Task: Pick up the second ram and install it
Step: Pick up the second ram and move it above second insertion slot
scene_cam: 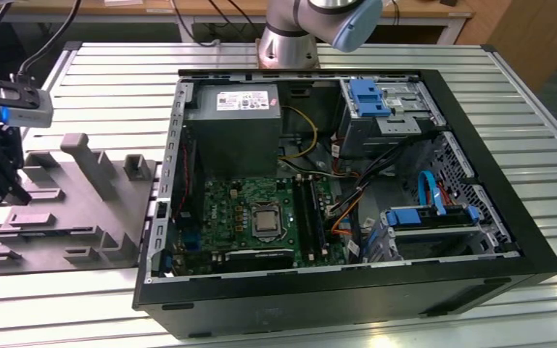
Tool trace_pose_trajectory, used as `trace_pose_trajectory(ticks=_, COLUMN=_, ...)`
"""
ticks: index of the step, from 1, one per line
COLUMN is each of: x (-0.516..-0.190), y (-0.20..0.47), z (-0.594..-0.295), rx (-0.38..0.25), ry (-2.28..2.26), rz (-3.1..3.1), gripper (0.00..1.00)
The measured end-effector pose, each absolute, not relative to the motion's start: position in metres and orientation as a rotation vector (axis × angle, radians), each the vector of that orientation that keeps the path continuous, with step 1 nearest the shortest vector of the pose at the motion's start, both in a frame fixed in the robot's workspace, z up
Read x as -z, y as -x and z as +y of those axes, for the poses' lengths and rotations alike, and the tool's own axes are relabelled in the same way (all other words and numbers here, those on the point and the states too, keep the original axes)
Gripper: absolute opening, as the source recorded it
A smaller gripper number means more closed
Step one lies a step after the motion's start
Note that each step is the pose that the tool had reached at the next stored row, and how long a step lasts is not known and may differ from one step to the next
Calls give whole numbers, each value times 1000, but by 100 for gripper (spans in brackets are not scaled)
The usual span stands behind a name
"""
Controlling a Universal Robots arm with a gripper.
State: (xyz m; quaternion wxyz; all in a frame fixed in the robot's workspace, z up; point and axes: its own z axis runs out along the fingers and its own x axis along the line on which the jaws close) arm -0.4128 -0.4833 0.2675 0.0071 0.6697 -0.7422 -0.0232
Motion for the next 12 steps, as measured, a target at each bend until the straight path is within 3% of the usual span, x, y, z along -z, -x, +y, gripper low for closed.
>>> trace_pose_trajectory(ticks=12, x=-255, y=419, z=-486, rx=72, ry=-2096, rz=-2320, gripper=10)
